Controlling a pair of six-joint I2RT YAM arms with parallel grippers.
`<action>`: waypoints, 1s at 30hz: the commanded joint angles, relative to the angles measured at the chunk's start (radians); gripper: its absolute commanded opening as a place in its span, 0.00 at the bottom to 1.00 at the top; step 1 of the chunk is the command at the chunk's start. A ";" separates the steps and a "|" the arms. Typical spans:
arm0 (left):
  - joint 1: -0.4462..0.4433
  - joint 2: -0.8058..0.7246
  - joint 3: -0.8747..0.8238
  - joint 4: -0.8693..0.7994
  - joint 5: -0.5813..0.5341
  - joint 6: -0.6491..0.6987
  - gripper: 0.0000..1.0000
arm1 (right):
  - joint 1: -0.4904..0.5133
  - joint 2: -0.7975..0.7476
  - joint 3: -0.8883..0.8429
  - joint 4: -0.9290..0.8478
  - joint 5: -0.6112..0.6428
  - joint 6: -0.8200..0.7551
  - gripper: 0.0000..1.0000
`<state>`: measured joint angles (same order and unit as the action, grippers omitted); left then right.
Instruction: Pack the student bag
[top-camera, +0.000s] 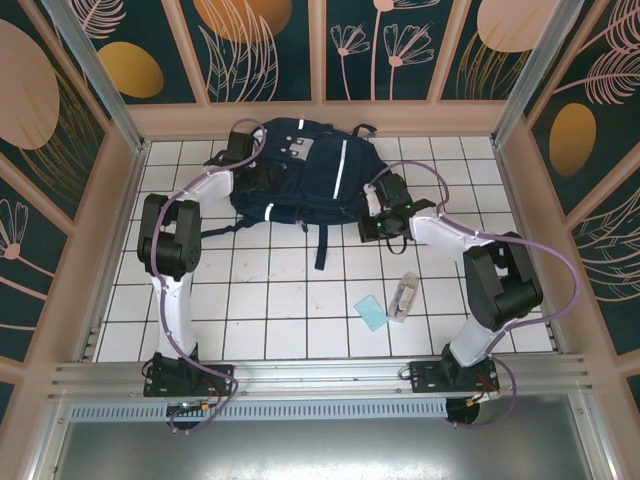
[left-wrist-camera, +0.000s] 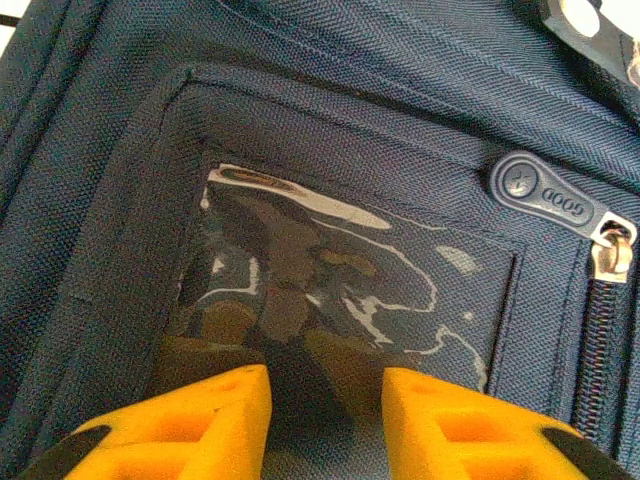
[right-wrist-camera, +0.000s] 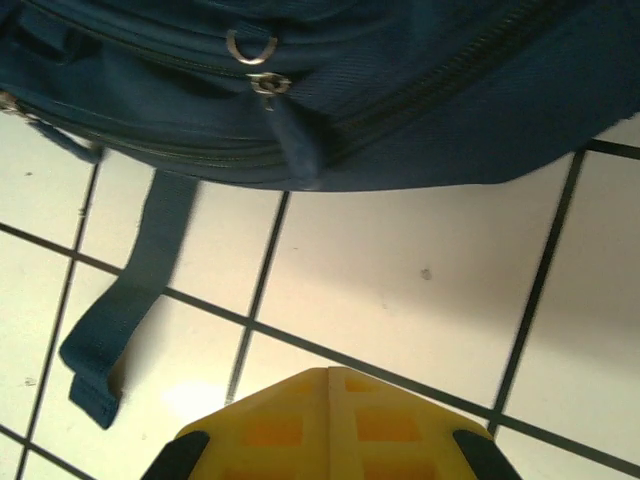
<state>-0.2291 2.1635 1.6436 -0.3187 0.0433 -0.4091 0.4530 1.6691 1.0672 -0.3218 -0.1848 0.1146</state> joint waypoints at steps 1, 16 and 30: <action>0.009 -0.051 -0.040 -0.063 -0.019 0.007 0.42 | -0.010 -0.018 0.053 0.004 0.024 0.022 0.17; -0.006 -0.397 -0.498 0.345 0.315 -0.321 0.60 | 0.034 0.205 0.235 0.039 0.053 0.064 0.39; -0.006 -0.162 -0.445 0.380 0.251 -0.295 0.57 | 0.028 0.295 0.190 0.135 0.025 0.110 0.40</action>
<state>-0.2337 1.9575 1.2240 0.0303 0.3035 -0.6888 0.4843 1.9308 1.2743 -0.2188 -0.1368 0.1974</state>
